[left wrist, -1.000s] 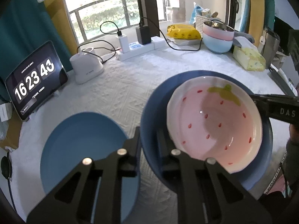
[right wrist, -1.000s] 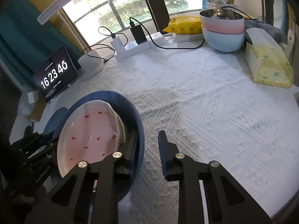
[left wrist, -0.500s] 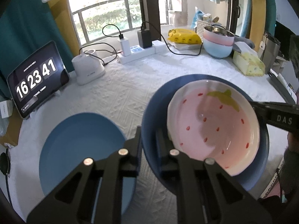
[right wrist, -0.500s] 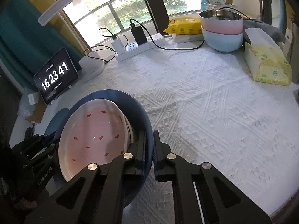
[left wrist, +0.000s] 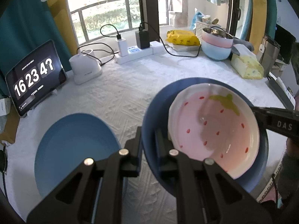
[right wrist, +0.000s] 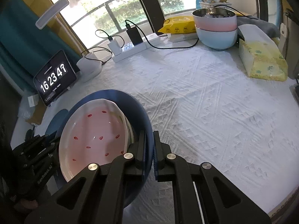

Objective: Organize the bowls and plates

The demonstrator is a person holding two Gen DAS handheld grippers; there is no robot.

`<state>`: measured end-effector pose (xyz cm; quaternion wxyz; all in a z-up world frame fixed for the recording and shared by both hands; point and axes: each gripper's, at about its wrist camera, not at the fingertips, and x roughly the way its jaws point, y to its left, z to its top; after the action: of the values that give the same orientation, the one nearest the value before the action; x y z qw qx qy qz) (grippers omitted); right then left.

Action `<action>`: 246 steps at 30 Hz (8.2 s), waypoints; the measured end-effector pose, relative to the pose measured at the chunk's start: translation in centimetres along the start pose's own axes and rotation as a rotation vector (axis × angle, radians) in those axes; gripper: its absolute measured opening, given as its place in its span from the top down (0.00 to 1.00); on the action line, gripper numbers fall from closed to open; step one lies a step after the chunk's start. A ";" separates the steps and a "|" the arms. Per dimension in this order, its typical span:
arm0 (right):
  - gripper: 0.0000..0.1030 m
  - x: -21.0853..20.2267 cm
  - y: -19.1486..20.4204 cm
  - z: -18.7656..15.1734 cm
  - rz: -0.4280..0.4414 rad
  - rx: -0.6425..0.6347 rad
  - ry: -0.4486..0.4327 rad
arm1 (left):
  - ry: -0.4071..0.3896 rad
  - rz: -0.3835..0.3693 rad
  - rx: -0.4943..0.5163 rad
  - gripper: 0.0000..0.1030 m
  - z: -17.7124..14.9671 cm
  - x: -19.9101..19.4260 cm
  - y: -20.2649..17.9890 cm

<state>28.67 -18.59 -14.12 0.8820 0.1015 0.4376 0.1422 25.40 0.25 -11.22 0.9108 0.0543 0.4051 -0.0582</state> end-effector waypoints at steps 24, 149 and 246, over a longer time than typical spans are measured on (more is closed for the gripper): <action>0.91 -2.7 1.6 0.8 -0.063 -0.053 -0.057 | -0.043 -0.077 -0.100 0.92 0.4 -1.9 0.6; 0.73 7.4 19.7 3.1 0.106 -0.298 0.099 | -0.053 0.093 -0.539 0.85 -5.0 -5.6 21.1; 0.40 -23.1 11.9 -4.4 -0.086 -0.294 -0.583 | -0.627 0.182 -0.218 0.11 -5.4 -29.4 4.5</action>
<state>9.90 -15.04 4.09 0.9805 -0.0091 0.1457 0.1313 2.60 7.30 7.30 0.9929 -0.0279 0.1030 0.0528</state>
